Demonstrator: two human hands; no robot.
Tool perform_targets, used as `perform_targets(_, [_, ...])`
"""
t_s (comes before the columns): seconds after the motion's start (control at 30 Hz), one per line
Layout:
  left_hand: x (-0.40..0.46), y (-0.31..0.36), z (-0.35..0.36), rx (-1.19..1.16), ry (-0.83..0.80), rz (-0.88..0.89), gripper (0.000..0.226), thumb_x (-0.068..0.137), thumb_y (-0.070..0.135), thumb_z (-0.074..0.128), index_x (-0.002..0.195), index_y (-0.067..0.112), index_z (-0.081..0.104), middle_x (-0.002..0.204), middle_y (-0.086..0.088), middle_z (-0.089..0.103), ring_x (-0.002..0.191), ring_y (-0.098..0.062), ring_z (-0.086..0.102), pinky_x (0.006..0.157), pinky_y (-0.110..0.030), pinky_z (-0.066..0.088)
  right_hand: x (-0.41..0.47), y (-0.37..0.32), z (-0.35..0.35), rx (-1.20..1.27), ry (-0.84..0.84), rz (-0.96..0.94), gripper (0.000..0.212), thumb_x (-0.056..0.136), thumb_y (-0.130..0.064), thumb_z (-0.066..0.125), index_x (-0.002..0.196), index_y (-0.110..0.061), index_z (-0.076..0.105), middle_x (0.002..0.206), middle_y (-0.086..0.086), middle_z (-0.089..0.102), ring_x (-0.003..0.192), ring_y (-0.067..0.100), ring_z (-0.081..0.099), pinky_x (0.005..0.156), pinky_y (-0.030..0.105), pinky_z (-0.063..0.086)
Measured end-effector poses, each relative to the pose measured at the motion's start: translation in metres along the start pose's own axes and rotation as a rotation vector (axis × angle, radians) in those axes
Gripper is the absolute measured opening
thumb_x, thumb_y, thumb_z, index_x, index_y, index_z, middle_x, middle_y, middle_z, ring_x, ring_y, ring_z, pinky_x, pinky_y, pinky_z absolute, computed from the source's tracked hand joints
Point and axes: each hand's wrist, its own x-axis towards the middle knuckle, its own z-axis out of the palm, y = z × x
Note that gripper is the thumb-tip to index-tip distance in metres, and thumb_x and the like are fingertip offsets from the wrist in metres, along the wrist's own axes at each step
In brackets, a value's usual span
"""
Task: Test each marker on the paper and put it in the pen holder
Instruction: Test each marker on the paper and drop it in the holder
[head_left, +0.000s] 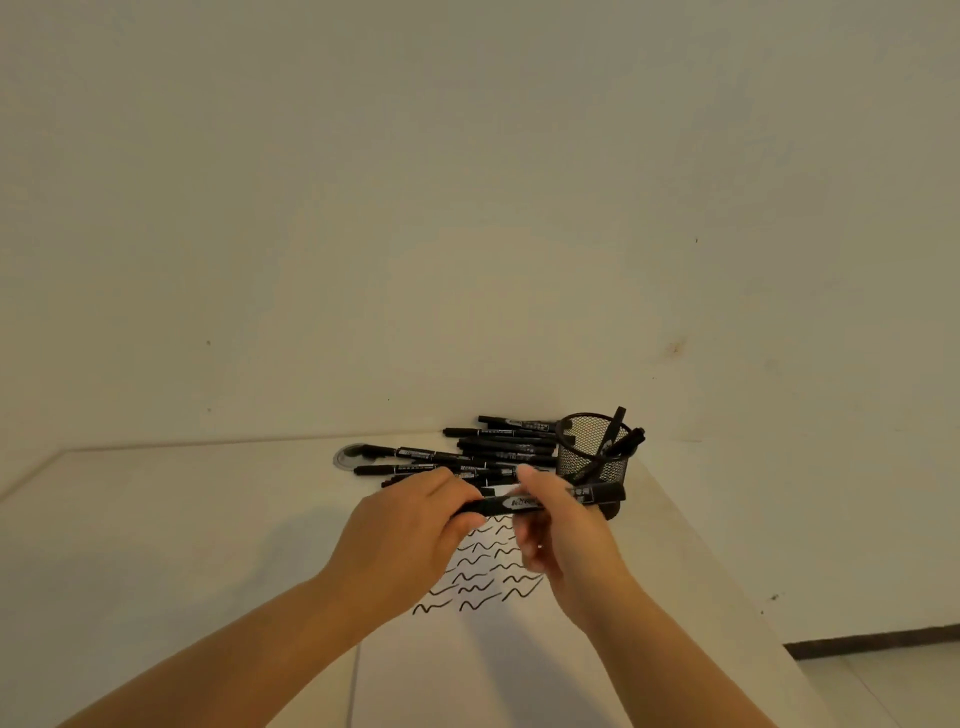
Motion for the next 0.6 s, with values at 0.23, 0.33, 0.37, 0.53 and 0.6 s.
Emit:
perform_targets(0.23, [-0.016, 0.007, 0.007, 0.082, -0.207, -0.153, 0.023, 0.096, 0.043, 0.026, 0.084, 0.033, 0.043, 0.072, 0.013, 0.044, 0.068, -0.010, 0.041, 0.053, -0.025, 0.026, -0.005, 0.005, 0.002, -0.029, -0.098, 0.171, 0.024, 0.088, -0.016, 0.049, 0.069, -0.003, 0.055, 0.038, 0.005, 0.044, 0.031, 0.012, 0.033, 0.033, 0.020, 0.027])
perform_targets(0.33, [-0.020, 0.007, 0.004, -0.147, -0.335, -0.238, 0.033, 0.096, 0.039, 0.032, 0.064, 0.033, 0.040, 0.059, 0.009, 0.043, 0.057, -0.008, 0.040, 0.053, -0.026, 0.029, -0.005, 0.009, 0.003, -0.073, -0.127, 0.208, 0.025, 0.088, -0.015, 0.048, 0.067, -0.002, 0.055, 0.037, 0.005, 0.042, 0.029, 0.012, 0.030, 0.032, 0.020, 0.025])
perform_targets(0.37, [-0.022, 0.007, 0.003, -0.283, -0.371, -0.284, 0.036, 0.096, 0.036, 0.035, 0.060, 0.033, 0.042, 0.056, 0.008, 0.042, 0.054, -0.007, 0.038, 0.054, -0.026, 0.030, -0.004, 0.011, 0.003, -0.076, -0.137, 0.220, 0.026, 0.088, -0.015, 0.048, 0.066, -0.002, 0.054, 0.037, 0.005, 0.041, 0.029, 0.012, 0.029, 0.032, 0.019, 0.024])
perform_targets(0.53, [-0.024, 0.006, 0.001, -0.782, -0.494, -0.517, 0.044, 0.096, 0.027, 0.039, 0.053, 0.026, 0.048, 0.048, 0.011, 0.033, 0.047, -0.007, 0.029, 0.056, -0.024, 0.028, -0.002, 0.015, 0.003, -0.070, -0.212, 0.198, 0.036, 0.087, -0.014, 0.045, 0.053, -0.006, 0.053, 0.036, 0.005, 0.037, 0.032, 0.013, 0.024, 0.034, 0.020, 0.022])
perform_targets(0.6, [-0.025, 0.007, -0.001, -0.921, -0.550, -0.588, 0.041, 0.096, 0.029, 0.040, 0.057, 0.024, 0.047, 0.050, 0.010, 0.029, 0.045, -0.007, 0.025, 0.054, -0.021, 0.026, 0.000, 0.018, 0.003, -0.063, -0.247, 0.173, 0.046, 0.087, -0.013, 0.043, 0.043, -0.011, 0.054, 0.036, 0.005, 0.035, 0.034, 0.014, 0.022, 0.036, 0.021, 0.021])
